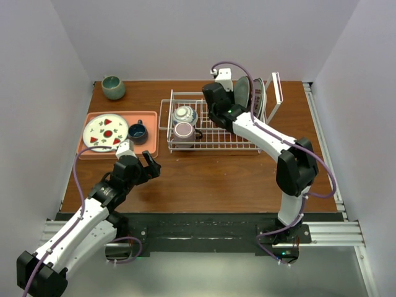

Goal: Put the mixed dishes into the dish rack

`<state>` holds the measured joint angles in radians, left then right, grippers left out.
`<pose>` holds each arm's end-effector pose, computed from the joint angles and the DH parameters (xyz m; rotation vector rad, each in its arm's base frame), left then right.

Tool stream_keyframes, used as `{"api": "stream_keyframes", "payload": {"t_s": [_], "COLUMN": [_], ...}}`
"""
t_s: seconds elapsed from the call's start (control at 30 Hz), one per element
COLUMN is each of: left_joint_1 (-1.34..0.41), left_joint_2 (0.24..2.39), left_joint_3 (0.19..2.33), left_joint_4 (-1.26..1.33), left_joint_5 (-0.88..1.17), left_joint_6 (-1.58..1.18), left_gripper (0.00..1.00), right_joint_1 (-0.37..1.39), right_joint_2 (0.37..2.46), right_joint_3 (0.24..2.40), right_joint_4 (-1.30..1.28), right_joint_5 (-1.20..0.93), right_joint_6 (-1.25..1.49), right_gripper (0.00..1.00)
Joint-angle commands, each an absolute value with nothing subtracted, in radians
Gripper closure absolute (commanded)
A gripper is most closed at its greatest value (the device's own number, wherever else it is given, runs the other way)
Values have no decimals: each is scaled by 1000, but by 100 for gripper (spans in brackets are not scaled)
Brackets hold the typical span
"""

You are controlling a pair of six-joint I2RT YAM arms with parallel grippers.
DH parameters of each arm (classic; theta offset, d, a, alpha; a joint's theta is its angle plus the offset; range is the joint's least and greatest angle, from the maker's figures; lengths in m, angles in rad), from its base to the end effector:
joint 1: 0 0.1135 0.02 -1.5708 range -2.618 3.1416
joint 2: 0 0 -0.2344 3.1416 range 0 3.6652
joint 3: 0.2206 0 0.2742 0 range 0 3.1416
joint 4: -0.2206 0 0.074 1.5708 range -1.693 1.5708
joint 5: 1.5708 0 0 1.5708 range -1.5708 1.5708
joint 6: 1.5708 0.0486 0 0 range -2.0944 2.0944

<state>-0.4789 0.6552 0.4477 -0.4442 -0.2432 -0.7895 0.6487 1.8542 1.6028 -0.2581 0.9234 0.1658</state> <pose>0.1870 -0.0839 0.1864 -0.4783 2.1831 -0.4346 0.3819 0.2409 0.2797 0.0805 1.8878 -0.4071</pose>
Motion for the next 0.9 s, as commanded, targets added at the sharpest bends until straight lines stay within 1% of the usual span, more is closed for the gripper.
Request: {"api": "stream_keyframes", "payload": {"t_s": [0.0, 0.13, 0.23, 0.33, 0.37, 0.43, 0.47, 0.53, 0.6, 0.63, 0.8, 0.87], "left_joint_1": [-482, -482, -482, -482, -482, -482, -482, -482, -482, -482, -480, -482], "left_joint_2": [653, 655, 658, 661, 660, 658, 655, 654, 653, 653, 653, 652], "left_joint_3": [476, 477, 477, 479, 477, 479, 476, 474, 476, 476, 474, 476], "left_joint_4": [-440, -440, -440, -440, -442, -442, -442, -442, -442, -442, -442, -442], "left_joint_5": [-267, -268, -268, -268, -268, -268, -268, -270, -268, -268, -270, -270], "left_joint_6": [-778, -776, -776, -776, -779, -779, -781, -781, -782, -782, -784, -784], "left_gripper": [0, 0, 0, 0, 0, 0, 0, 0, 0, 0, 0, 0], "right_joint_1": [644, 643, 640, 638, 637, 634, 634, 632, 630, 632, 629, 629], "right_joint_2": [1885, 1893, 1888, 1875, 1871, 1862, 1861, 1853, 1850, 1845, 1825, 1815], "right_joint_3": [1655, 1652, 1651, 1643, 1640, 1637, 1635, 1629, 1628, 1629, 1628, 1635], "right_joint_4": [-244, -252, -258, -253, -256, -259, -262, -264, -267, -268, -273, -281], "right_joint_5": [930, 936, 937, 953, 956, 954, 956, 954, 954, 954, 948, 950], "right_joint_6": [202, 210, 212, 215, 216, 219, 219, 221, 219, 221, 218, 218], "right_gripper": [100, 95, 89, 80, 74, 68, 62, 55, 52, 48, 46, 43]}}
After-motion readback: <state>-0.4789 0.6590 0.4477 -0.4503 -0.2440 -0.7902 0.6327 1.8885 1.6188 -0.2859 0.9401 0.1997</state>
